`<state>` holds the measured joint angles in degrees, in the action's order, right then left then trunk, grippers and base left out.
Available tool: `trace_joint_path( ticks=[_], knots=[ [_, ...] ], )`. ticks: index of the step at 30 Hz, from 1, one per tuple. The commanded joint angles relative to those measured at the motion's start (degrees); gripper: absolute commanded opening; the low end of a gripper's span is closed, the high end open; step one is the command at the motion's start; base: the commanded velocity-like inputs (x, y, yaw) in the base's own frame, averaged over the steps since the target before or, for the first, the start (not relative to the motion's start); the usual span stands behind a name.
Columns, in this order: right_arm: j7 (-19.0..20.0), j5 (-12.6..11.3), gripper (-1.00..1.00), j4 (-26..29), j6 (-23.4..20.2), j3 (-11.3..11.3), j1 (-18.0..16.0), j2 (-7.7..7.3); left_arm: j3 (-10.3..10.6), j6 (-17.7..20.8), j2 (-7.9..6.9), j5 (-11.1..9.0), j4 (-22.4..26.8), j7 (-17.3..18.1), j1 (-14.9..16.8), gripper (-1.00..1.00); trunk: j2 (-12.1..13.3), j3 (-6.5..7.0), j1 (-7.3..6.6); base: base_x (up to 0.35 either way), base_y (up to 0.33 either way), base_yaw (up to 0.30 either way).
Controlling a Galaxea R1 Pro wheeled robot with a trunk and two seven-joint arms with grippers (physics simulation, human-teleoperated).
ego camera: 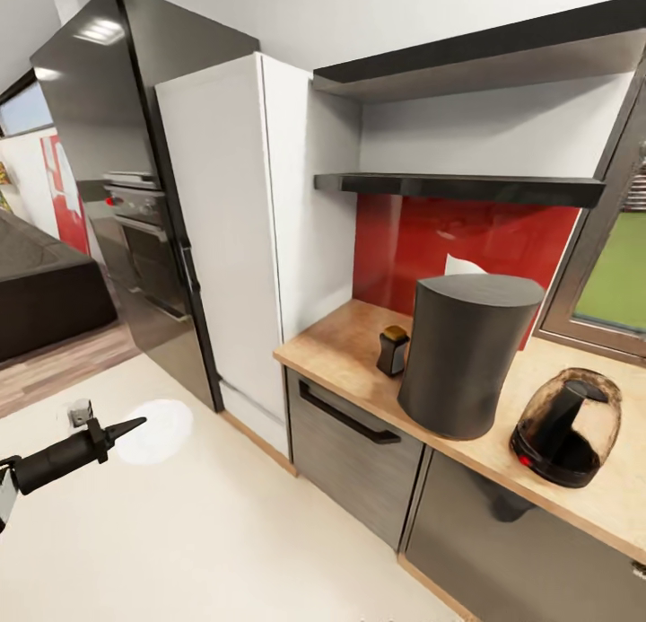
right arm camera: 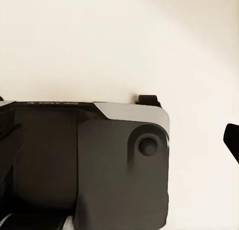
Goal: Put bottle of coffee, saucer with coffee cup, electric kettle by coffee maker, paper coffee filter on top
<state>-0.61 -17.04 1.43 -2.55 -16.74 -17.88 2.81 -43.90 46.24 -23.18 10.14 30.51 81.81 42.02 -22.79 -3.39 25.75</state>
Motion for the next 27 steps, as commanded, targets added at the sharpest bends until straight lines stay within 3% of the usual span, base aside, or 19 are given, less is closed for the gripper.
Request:
trace_joint_path(
  ticks=[1, 4, 5, 9, 14, 18, 20, 27],
  knots=[
    [0.0, -0.5, 1.00, 0.1, -0.3, -0.5, 0.0, 0.03, -0.3, 0.4, 0.54, 0.7, 0.1, 0.0, 0.1, -1.00, -0.1, -0.13, 0.04, 0.000, 0.000, -0.279],
    [-0.1, -0.5, 1.00, 0.1, -0.3, -0.5, 0.0, 0.03, -0.1, 0.4, 4.08, 0.9, 0.8, -4.6, 0.5, -1.00, -0.1, -0.13, 0.04, 0.000, 0.000, -0.279],
    [-0.1, -0.6, 1.00, 0.1, -0.3, -0.4, 0.0, -0.04, 0.1, 0.6, 6.43, 0.8, 0.9, -8.7, 1.0, -1.00, -0.1, -0.13, 0.04, 0.000, 0.000, -0.279],
    [-0.1, -0.6, 1.00, 0.1, -0.3, -0.4, 0.0, -0.16, 0.7, 1.8, 9.47, 0.9, 1.0, -13.6, 5.0, -1.00, -0.1, -0.13, 0.04, 0.000, 0.000, -0.279],
    [-0.1, -0.6, 1.00, 0.1, -0.3, -0.4, 0.0, -0.17, 1.0, 8.2, 9.87, 0.9, 1.0, -14.6, 10.0, -1.00, -0.1, -0.13, 0.04, 0.000, 0.000, -0.279],
    [-0.1, -0.6, 1.00, 0.1, -0.3, -0.4, 0.0, -0.17, 2.6, 9.7, 9.44, 0.9, 1.0, -14.6, 11.0, -1.00, -0.1, -0.13, 0.04, 0.000, 0.000, -0.279],
    [-0.1, -0.6, 1.00, 0.1, -0.3, -0.4, 0.0, -0.17, 4.6, 10.4, 9.32, 0.9, 1.0, -14.6, 11.1, -1.00, -0.1, -0.13, 0.04, 0.000, 0.000, -0.279],
    [-0.1, -0.6, 1.00, 0.1, -0.3, -0.4, 0.0, -0.11, 5.4, 10.4, 9.43, 1.0, 1.0, -14.6, 10.6, -1.00, -0.1, -0.13, 0.04, 0.070, 0.049, -0.279]
  ],
)
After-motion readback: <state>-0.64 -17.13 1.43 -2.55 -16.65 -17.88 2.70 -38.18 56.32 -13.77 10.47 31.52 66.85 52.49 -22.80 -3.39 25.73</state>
